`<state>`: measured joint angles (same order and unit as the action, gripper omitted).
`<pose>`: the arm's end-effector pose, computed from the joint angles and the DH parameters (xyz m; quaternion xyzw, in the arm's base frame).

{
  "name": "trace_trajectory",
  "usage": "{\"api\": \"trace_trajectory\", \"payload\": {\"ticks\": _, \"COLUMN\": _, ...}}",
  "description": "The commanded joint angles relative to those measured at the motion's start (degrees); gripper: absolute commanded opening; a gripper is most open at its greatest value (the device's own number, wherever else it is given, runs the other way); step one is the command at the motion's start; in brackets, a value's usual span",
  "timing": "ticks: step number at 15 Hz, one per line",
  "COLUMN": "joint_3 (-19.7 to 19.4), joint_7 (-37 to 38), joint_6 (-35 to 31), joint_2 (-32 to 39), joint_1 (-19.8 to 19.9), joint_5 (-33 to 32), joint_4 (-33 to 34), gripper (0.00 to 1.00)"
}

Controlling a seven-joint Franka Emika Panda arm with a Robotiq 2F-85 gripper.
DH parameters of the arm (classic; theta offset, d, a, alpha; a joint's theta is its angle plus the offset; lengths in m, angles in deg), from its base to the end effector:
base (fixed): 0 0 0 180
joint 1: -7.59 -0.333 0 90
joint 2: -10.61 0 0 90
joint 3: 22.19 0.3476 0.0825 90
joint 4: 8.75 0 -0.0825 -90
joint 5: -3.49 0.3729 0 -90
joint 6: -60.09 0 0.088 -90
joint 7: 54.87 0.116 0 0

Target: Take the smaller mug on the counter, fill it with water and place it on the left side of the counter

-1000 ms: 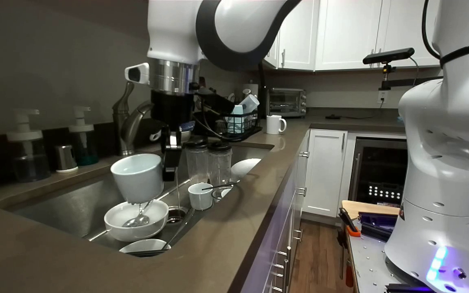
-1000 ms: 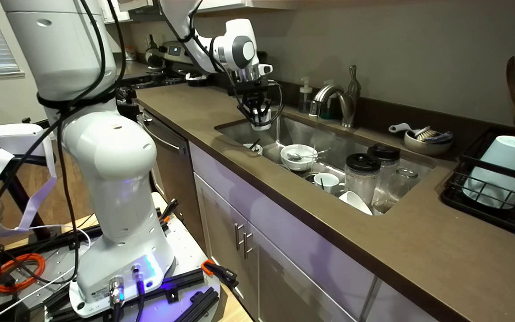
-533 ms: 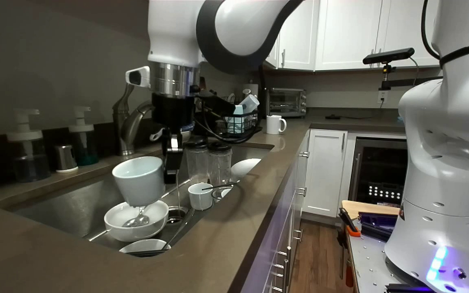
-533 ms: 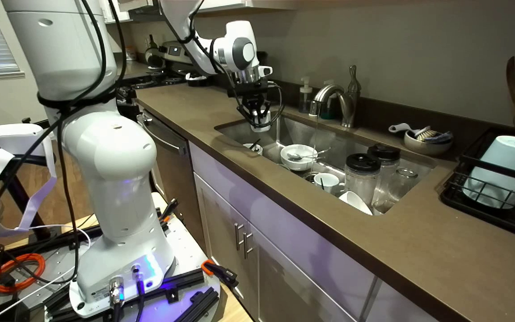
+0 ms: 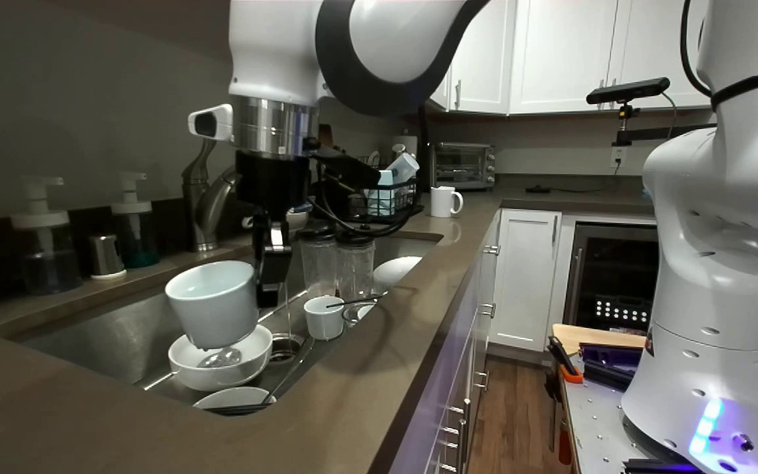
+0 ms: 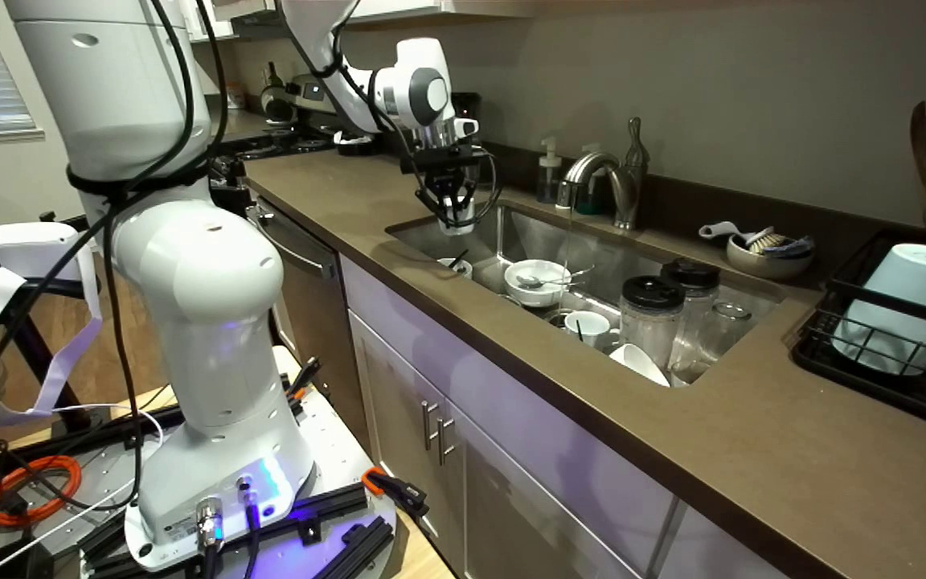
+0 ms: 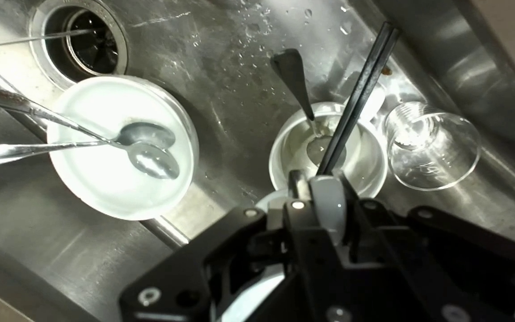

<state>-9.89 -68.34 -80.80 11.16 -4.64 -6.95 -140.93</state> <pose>0.4729 0.2147 0.3852 0.9177 0.3861 0.0766 0.0541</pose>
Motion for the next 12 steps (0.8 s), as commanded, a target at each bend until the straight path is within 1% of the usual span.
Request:
{"api": "trace_trajectory", "payload": {"ticks": 1, "joint_3": 0.8, "joint_7": -2.1, "joint_6": 0.8, "joint_2": -0.9, "joint_1": -0.7, "joint_5": 0.8, "joint_4": 1.6, "gripper": 0.04}}
{"api": "trace_trajectory", "payload": {"ticks": 8, "joint_3": 2.0, "joint_7": -4.5, "joint_6": 1.3, "joint_2": -0.5, "joint_1": -2.0, "joint_5": 2.0, "joint_4": 4.7, "gripper": 0.04}}
{"api": "trace_trajectory", "payload": {"ticks": 12, "joint_3": 3.1, "joint_7": -7.4, "joint_6": 0.9, "joint_2": 1.6, "joint_1": -2.9, "joint_5": 3.0, "joint_4": 7.5, "gripper": 0.04}}
